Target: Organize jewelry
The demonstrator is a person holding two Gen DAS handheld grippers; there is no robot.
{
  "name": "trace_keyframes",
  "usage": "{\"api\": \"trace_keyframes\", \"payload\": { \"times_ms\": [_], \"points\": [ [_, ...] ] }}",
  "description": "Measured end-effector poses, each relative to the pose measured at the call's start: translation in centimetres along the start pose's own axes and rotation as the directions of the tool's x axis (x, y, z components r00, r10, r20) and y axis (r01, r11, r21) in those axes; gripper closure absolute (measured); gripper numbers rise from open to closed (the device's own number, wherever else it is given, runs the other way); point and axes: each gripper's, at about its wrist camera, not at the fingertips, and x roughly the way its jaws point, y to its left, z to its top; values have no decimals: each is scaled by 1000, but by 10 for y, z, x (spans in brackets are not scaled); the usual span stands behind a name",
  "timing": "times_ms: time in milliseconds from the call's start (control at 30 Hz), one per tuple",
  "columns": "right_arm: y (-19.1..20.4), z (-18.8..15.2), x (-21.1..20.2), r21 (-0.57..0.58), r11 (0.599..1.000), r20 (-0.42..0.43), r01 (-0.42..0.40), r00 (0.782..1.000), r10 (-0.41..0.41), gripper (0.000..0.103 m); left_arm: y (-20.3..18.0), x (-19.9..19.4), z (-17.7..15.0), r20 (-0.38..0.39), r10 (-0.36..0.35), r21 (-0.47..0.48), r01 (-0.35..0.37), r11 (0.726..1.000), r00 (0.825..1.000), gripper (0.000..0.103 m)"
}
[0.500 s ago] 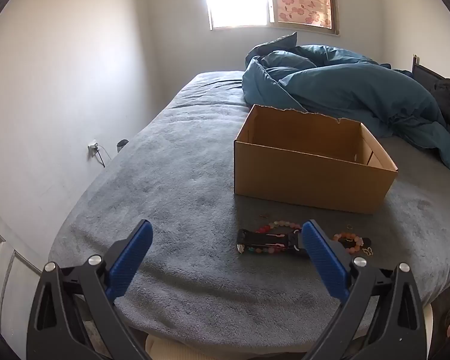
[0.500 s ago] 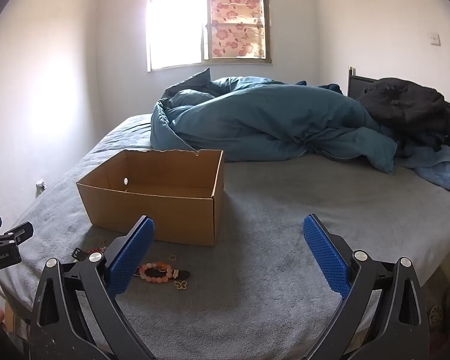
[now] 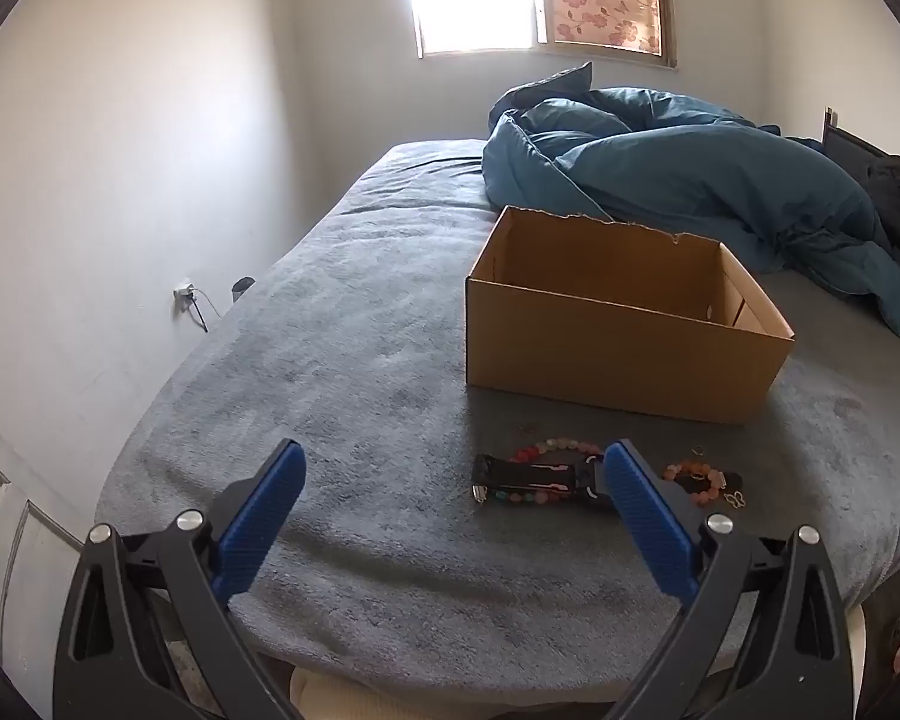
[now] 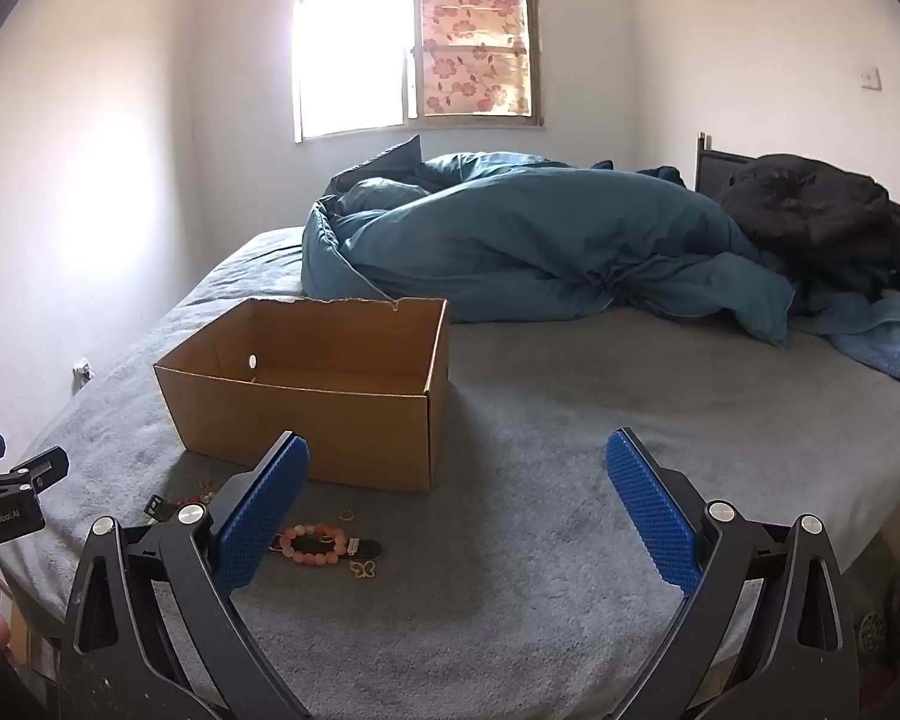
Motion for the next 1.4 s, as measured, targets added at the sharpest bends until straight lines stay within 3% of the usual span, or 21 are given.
{"api": "trace_keyframes", "payload": {
  "times_ms": [1167,1400],
  "points": [
    [-2,-2,3,3,1000,-10,7,1000,-7,8,-14,-1,-2,-3,-34,29,34,999,999,6],
    [-1,-3,3,-5,1000,-37,16,999,-16,8,-18,4,-5,-57,-21,49,24,999,998,6]
  ]
}}
